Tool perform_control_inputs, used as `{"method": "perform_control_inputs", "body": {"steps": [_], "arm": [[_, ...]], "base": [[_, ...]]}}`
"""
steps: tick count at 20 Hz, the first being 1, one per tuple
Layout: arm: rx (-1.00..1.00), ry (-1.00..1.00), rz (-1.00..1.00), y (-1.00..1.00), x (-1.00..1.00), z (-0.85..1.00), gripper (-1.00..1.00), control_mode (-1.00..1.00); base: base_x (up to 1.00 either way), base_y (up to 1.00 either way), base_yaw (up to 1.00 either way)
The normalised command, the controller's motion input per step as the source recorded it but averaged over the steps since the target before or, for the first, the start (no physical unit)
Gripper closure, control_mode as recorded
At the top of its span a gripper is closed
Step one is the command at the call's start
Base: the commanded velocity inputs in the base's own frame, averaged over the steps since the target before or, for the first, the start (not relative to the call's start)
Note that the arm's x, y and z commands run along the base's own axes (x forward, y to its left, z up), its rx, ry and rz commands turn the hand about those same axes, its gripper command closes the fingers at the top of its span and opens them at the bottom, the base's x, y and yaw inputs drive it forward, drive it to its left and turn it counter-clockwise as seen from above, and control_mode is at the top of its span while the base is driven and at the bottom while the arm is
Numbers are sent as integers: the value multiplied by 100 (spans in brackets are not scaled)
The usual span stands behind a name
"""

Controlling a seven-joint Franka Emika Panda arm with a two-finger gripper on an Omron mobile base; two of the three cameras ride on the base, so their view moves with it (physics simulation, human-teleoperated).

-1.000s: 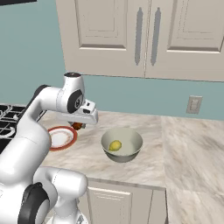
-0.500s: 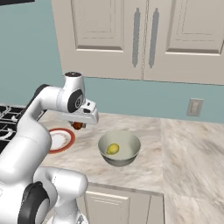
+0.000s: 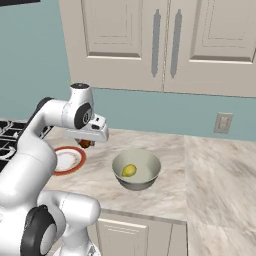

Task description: Place the chicken drumstick on the plate and place the lemon on the same plate.

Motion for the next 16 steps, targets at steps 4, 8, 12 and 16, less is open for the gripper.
{"method": "perform_control_inputs", "body": {"steps": [4,8,12,16], "arm": [[0,2,0,65,0,-22,100,-100],[0,7,0,73,0,-25,100,-100],[0,5,0,69,3,-34,100,-100],[0,1,0,60,15,-32,100,-100]], "base": [[0,0,0],[0,0,0],[0,0,0],[0,0,0]]}}
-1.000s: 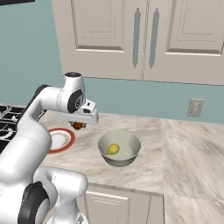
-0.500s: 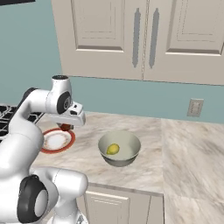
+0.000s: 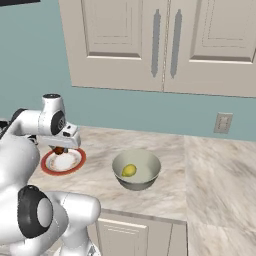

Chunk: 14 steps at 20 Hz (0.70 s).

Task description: Place the chicken drumstick on the plate and place the lemon on the same plate.

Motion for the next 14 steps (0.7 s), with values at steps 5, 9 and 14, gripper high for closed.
{"method": "perform_control_inputs", "body": {"steps": [5,9,14], "arm": [[0,0,0,54,33,-31,100,-100],[0,0,0,39,32,-39,100,-100],[0,1,0,7,15,-34,100,-100]], "base": [[0,0,0],[0,0,0],[0,0,0]]}}
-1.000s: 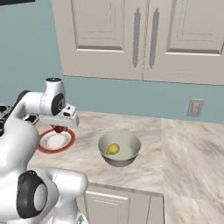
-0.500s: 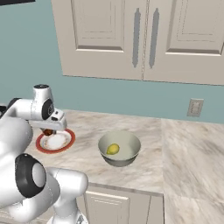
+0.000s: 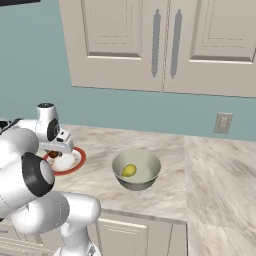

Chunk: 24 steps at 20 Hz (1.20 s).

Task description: Place the chicken drumstick on the plate and place the lemon on the same plate.

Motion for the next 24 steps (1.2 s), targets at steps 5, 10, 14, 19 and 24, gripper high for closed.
{"method": "perform_control_inputs", "body": {"steps": [5,10,14,19,24], "arm": [[0,0,0,4,21,-33,100,-100],[0,0,0,6,21,-34,100,-100],[0,0,0,11,22,-29,100,-100],[0,0,0,9,17,-23,100,-100],[0,0,0,2,11,-23,100,-100]], "base": [[0,0,0],[0,0,0],[0,0,0],[0,0,0],[0,0,0]]}}
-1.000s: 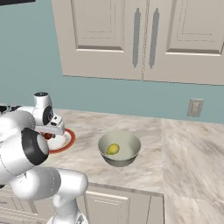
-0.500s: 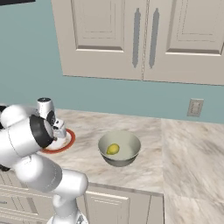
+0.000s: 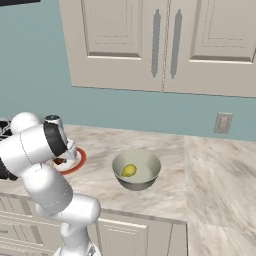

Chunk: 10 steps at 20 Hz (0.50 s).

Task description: Place the chicken drumstick on the plate and place the lemon on the same plate.

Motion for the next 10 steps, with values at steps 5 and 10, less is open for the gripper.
{"method": "perform_control_inputs", "body": {"steps": [5,10], "arm": [[0,0,0,3,4,-16,100,-100],[0,1,0,0,0,0,-100,-100]], "base": [[0,0,0],[0,0,0]]}}
